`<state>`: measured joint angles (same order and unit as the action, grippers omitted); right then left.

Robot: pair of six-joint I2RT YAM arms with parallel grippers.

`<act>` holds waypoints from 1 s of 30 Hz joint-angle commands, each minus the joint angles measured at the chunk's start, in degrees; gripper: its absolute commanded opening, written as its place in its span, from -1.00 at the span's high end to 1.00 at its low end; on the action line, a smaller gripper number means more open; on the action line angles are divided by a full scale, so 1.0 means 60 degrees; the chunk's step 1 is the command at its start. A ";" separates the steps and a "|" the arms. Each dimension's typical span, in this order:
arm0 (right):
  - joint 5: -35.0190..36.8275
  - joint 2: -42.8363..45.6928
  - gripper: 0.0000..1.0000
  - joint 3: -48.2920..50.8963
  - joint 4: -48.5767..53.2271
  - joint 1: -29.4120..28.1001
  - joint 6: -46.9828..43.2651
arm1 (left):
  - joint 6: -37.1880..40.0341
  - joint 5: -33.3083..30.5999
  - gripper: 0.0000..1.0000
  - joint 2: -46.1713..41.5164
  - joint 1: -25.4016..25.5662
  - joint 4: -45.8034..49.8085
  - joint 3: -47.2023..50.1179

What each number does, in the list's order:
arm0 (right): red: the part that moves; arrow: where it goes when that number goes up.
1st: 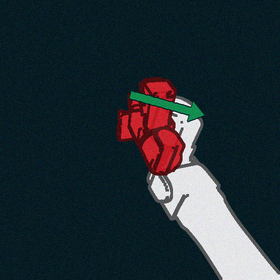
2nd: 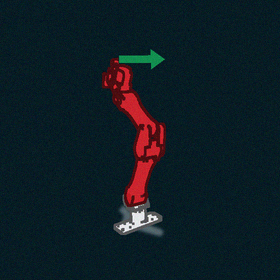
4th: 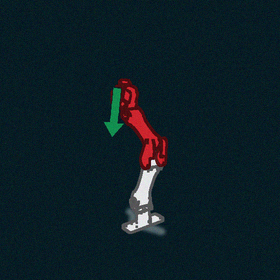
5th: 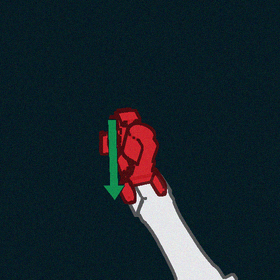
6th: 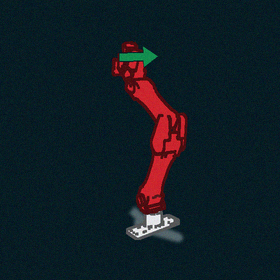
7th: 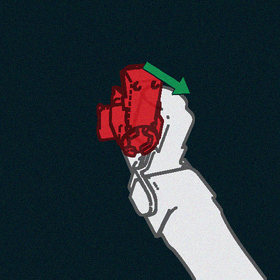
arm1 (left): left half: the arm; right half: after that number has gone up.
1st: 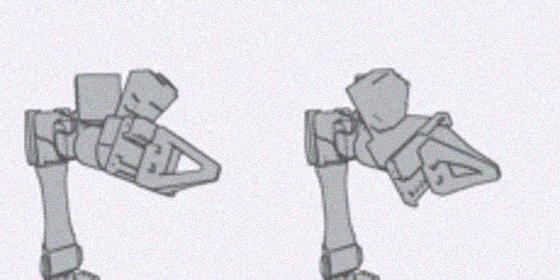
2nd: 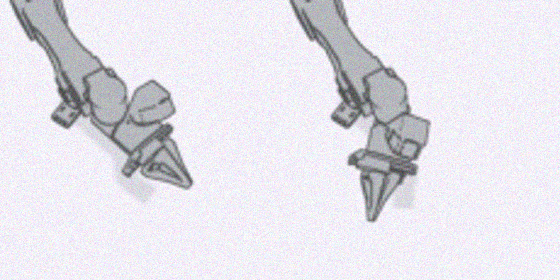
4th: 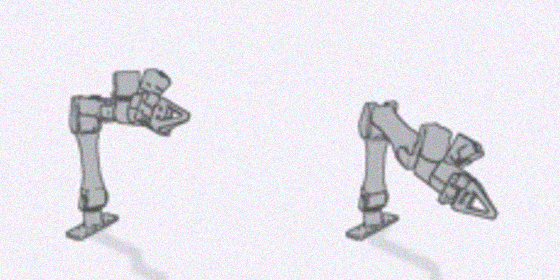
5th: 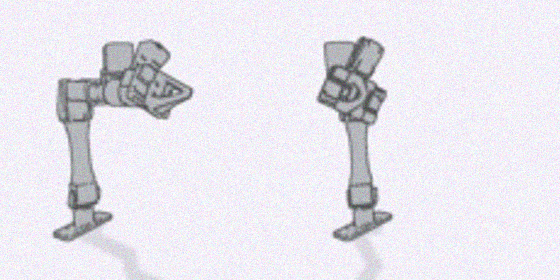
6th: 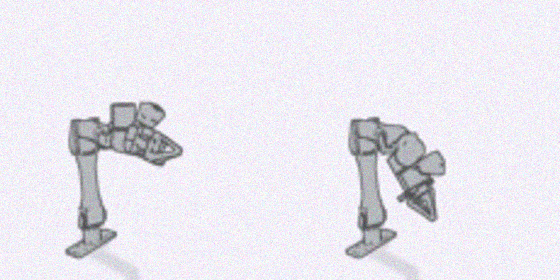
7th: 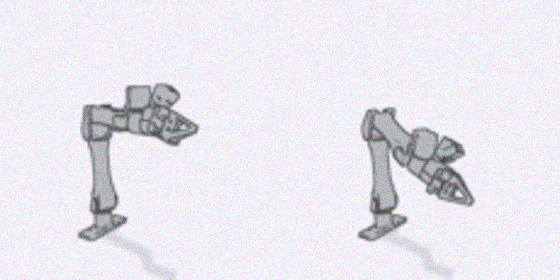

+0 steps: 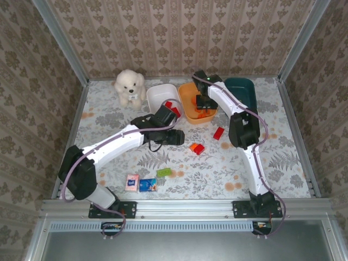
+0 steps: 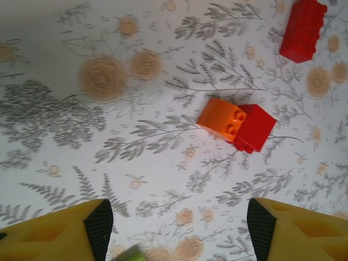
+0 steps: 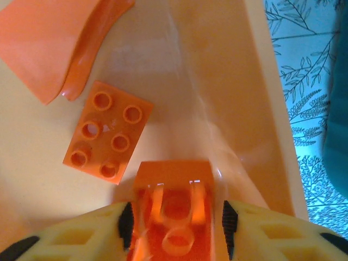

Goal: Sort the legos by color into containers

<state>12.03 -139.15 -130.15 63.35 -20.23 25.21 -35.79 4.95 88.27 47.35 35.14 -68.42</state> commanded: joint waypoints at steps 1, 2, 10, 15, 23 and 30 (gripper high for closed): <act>-0.0094 -0.0063 -0.15 -0.0447 0.0318 0.0041 0.0044 | 0.0783 0.0498 -0.48 0.0452 0.0355 -0.0189 -0.0514; -0.0176 0.0110 -0.19 -0.0457 0.0270 0.0039 0.0004 | 0.0959 0.0585 -0.49 0.0600 0.0463 -0.0250 -0.0594; -0.0421 0.2492 -0.25 0.0042 -0.0178 0.0128 0.0044 | 0.2440 0.0708 -0.46 0.2251 0.1453 0.0115 -0.2082; -0.0863 0.5874 -0.29 0.3741 -0.1875 0.0646 0.0376 | 0.3195 0.0300 -0.47 0.3537 0.1783 0.0687 -0.3295; -0.1674 1.1170 -0.43 0.9190 -0.2687 0.1392 0.1066 | 0.4683 -0.0397 -0.65 0.5296 0.1893 0.1218 -0.4872; -0.1989 1.3210 -0.43 1.0694 -0.1751 0.1428 0.1409 | 0.5095 -0.0635 -0.63 0.6615 0.1895 0.1639 -0.6118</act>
<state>2.46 -62.39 -67.68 49.98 -11.70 32.01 -8.12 2.94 126.04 58.48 41.65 -102.24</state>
